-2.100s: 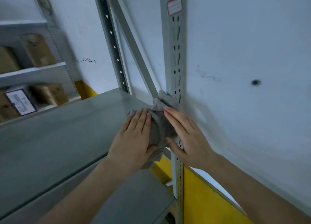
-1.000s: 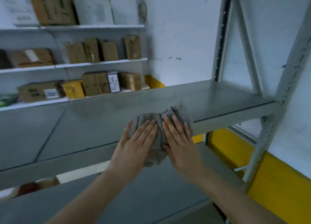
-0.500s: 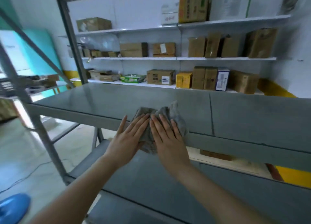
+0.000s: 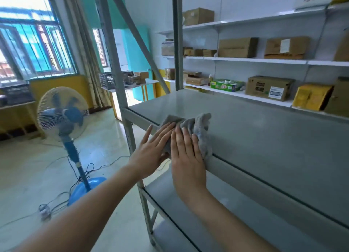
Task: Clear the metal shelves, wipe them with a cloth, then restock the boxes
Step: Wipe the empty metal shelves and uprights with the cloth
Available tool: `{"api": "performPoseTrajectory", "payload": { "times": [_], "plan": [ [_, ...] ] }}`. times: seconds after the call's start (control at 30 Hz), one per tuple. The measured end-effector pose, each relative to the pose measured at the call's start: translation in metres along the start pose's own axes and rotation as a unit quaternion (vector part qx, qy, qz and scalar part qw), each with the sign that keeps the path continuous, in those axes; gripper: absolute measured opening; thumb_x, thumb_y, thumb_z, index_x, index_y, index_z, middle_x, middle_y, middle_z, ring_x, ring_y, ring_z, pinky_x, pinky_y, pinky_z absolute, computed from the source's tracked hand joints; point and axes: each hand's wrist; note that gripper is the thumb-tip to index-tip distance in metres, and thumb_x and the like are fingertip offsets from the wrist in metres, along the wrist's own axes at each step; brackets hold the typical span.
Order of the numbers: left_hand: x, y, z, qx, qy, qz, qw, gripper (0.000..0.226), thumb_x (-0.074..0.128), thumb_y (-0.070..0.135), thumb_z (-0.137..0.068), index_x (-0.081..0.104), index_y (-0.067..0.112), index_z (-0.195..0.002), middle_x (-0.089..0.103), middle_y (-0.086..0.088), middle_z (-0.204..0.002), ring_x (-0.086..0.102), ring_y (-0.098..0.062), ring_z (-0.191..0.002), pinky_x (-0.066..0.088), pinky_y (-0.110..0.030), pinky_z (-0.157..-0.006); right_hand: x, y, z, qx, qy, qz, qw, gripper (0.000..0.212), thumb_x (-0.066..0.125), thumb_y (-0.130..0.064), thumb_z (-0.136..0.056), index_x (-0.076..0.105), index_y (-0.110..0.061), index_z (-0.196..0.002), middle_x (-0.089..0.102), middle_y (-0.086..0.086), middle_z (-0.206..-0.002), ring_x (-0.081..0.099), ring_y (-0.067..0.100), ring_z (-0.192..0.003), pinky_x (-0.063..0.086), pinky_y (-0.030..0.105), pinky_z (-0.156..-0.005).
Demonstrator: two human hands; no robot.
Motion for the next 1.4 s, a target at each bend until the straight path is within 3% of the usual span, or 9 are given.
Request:
{"api": "performPoseTrajectory", "payload": {
  "times": [0.1,0.23,0.4,0.67,0.77,0.97,1.1,1.23,1.4],
  "plan": [
    [0.012,-0.042,0.0,-0.03,0.0,0.007,1.0,0.077,0.05,0.046,-0.101,0.009,0.022,-0.162,0.003,0.006,-0.169,-0.003,-0.008,-0.155,0.0,-0.047,-0.127,0.02,-0.028,-0.034,-0.018,-0.014,0.01,1.0,0.071,0.043,-0.023,-0.095,0.019,0.0,-0.158,0.018,0.021,-0.166,0.014,0.035,-0.155,0.003,0.05,-0.126],
    [0.027,-0.09,-0.003,-0.025,0.015,0.045,0.999,0.076,0.051,0.045,-0.101,0.012,0.021,-0.162,0.009,0.004,-0.169,0.003,-0.01,-0.155,0.01,-0.054,-0.125,0.042,-0.055,-0.067,-0.024,-0.034,0.017,0.999,0.073,0.045,-0.027,-0.096,0.02,-0.001,-0.159,0.016,0.021,-0.166,0.012,0.036,-0.155,-0.006,0.05,-0.124],
    [0.054,-0.158,-0.011,0.029,0.059,0.075,0.995,0.075,0.049,0.049,-0.1,0.017,0.018,-0.16,0.018,-0.001,-0.168,0.012,-0.017,-0.155,0.017,-0.059,-0.123,0.076,-0.082,-0.099,-0.026,-0.008,0.025,0.999,0.071,0.039,-0.026,-0.095,0.02,-0.001,-0.159,0.022,0.019,-0.165,0.019,0.034,-0.154,0.01,0.048,-0.126],
    [0.097,-0.256,-0.021,0.092,0.144,0.117,0.978,0.081,0.057,0.052,-0.092,0.028,0.012,-0.157,0.028,-0.006,-0.164,0.022,-0.022,-0.153,0.02,-0.063,-0.12,0.127,-0.145,-0.154,0.015,0.027,0.05,0.998,0.061,0.025,-0.018,-0.098,0.029,-0.005,-0.157,0.03,0.013,-0.164,0.027,0.028,-0.152,0.019,0.045,-0.126],
    [0.106,-0.275,-0.022,0.105,0.158,0.113,0.975,0.085,0.058,0.051,-0.091,0.022,0.015,-0.159,0.026,-0.006,-0.165,0.023,-0.025,-0.153,0.019,-0.063,-0.121,0.137,-0.15,-0.164,0.01,0.021,0.053,0.998,0.058,0.029,-0.016,-0.099,0.031,-0.006,-0.157,0.03,0.011,-0.164,0.027,0.028,-0.152,0.021,0.045,-0.125],
    [0.113,-0.284,-0.025,0.128,0.166,0.125,0.97,0.081,0.058,0.035,-0.092,0.019,0.015,-0.16,0.02,-0.003,-0.167,0.021,-0.024,-0.154,0.022,-0.06,-0.121,0.135,-0.149,-0.169,0.005,0.038,0.059,0.998,0.052,0.033,-0.013,-0.103,0.04,-0.011,-0.154,0.036,0.005,-0.162,0.029,0.022,-0.152,0.018,0.043,-0.125],
    [0.105,-0.277,-0.015,0.154,0.207,0.21,0.943,0.061,0.061,0.01,-0.094,0.039,0.003,-0.151,0.035,-0.012,-0.161,0.03,-0.03,-0.15,0.033,-0.059,-0.116,0.118,-0.145,-0.165,-0.015,0.06,0.027,0.998,0.042,0.034,-0.014,-0.108,0.057,-0.012,-0.143,0.049,0.001,-0.154,0.041,0.021,-0.146,0.027,0.042,-0.123],
    [0.103,-0.263,0.019,0.147,0.194,0.26,0.935,0.05,0.06,0.005,-0.095,0.05,0.0,-0.144,0.047,-0.013,-0.153,0.039,-0.03,-0.146,0.04,-0.058,-0.11,0.113,-0.155,-0.141,-0.008,0.087,-0.032,0.996,0.054,0.019,-0.021,-0.111,0.07,-0.011,-0.128,0.062,0.0,-0.142,0.053,0.022,-0.136,0.036,0.041,-0.114],
    [0.138,-0.25,0.082,0.177,0.076,0.33,0.924,0.05,0.057,0.0,-0.095,0.049,0.0,-0.145,0.047,-0.009,-0.153,0.041,-0.029,-0.144,0.041,-0.051,-0.112,0.156,-0.164,-0.066,0.004,0.033,-0.085,0.996,0.035,0.047,-0.008,-0.101,0.071,-0.014,-0.126,0.066,-0.004,-0.136,0.063,0.02,-0.122,0.046,0.04,-0.095]
  ]
}}
Point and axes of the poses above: each hand's wrist, its own z-axis away from the middle knuckle, its own x-axis out of the palm, y = z × x
